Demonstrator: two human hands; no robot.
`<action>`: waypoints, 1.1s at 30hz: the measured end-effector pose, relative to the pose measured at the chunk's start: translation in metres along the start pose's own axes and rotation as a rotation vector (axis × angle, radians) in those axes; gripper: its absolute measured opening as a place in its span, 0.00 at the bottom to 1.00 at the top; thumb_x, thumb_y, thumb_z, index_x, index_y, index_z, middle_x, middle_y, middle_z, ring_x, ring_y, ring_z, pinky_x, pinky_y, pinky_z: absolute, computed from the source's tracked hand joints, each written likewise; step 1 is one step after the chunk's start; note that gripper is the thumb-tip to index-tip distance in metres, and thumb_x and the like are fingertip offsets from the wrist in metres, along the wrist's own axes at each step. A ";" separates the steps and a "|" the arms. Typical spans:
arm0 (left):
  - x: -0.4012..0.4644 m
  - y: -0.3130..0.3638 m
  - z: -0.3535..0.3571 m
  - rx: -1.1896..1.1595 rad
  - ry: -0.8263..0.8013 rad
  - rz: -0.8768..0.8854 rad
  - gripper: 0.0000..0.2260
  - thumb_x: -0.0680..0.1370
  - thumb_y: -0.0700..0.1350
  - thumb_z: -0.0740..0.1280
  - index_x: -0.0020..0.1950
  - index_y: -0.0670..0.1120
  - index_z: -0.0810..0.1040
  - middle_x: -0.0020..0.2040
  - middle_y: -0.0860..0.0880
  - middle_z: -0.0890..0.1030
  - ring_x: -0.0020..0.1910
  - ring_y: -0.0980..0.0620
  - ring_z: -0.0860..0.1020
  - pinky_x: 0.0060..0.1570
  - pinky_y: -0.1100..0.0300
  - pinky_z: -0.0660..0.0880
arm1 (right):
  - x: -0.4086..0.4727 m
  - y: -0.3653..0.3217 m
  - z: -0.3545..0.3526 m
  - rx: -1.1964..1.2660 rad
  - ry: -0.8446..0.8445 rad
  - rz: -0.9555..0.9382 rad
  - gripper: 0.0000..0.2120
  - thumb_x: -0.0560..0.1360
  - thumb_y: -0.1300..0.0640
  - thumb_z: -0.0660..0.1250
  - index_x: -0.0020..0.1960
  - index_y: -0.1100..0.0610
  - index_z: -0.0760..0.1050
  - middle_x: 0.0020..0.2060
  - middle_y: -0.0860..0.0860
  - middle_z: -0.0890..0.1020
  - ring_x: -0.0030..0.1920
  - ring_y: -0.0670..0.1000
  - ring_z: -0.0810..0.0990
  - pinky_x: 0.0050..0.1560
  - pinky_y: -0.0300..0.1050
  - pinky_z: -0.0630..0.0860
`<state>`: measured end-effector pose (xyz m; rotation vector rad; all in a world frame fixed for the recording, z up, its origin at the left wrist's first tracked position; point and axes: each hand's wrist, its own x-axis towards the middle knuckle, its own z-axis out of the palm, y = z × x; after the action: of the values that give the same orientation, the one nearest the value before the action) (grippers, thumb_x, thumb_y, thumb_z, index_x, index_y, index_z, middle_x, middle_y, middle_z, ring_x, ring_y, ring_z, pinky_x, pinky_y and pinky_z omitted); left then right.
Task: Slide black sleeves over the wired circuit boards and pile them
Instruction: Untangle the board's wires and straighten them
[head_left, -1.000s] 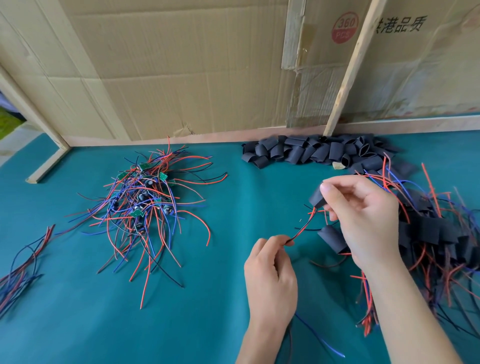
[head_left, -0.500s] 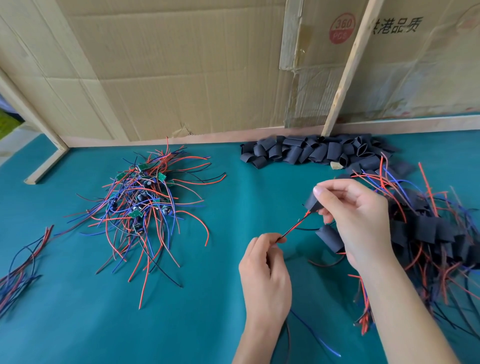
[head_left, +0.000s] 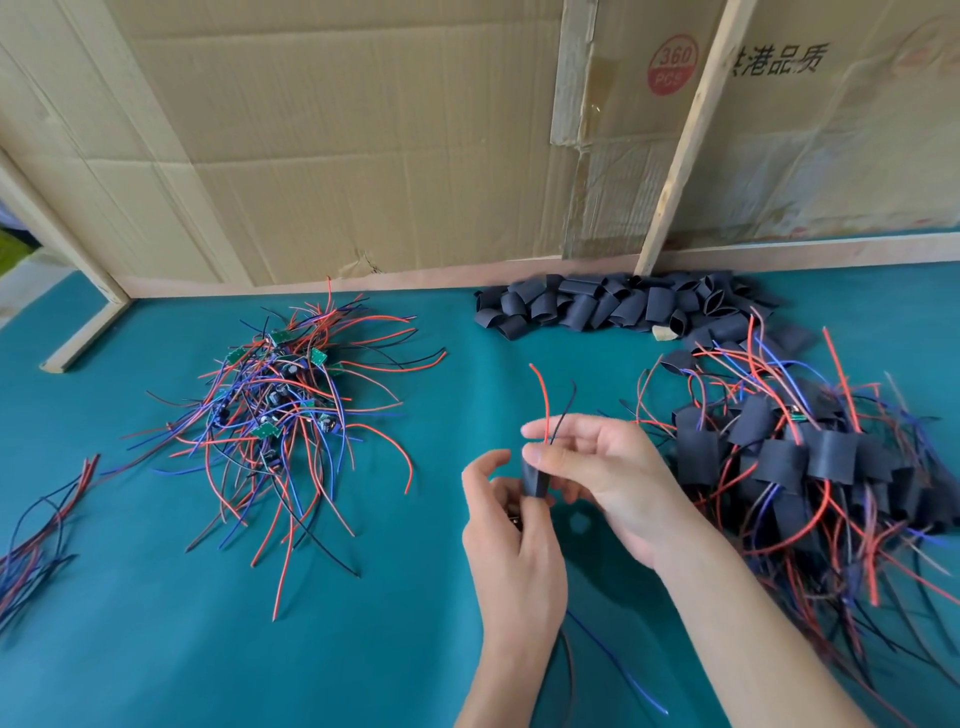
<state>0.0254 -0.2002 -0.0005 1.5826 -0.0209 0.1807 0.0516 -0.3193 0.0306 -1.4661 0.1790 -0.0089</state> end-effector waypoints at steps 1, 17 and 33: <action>0.000 0.001 0.000 0.003 0.007 -0.008 0.16 0.75 0.42 0.60 0.57 0.61 0.70 0.40 0.51 0.84 0.36 0.51 0.79 0.36 0.64 0.72 | -0.001 0.000 0.001 -0.035 -0.001 -0.024 0.10 0.69 0.53 0.78 0.49 0.55 0.87 0.36 0.51 0.85 0.35 0.47 0.79 0.33 0.36 0.72; 0.003 0.000 0.000 -0.010 -0.048 -0.019 0.13 0.81 0.37 0.68 0.45 0.57 0.79 0.40 0.53 0.84 0.38 0.51 0.82 0.41 0.59 0.79 | 0.003 -0.003 -0.009 -0.032 0.310 -0.228 0.04 0.74 0.57 0.76 0.41 0.50 0.86 0.33 0.50 0.85 0.32 0.46 0.79 0.33 0.36 0.75; 0.003 -0.004 -0.001 0.012 -0.041 -0.025 0.08 0.81 0.41 0.70 0.50 0.56 0.82 0.39 0.54 0.83 0.38 0.51 0.82 0.43 0.59 0.79 | 0.002 0.000 -0.010 -0.179 0.201 -0.242 0.05 0.73 0.56 0.78 0.40 0.53 0.83 0.33 0.53 0.86 0.30 0.46 0.80 0.30 0.37 0.75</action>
<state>0.0287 -0.1991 -0.0044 1.5972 -0.0320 0.1291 0.0521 -0.3294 0.0299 -1.6583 0.1673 -0.3451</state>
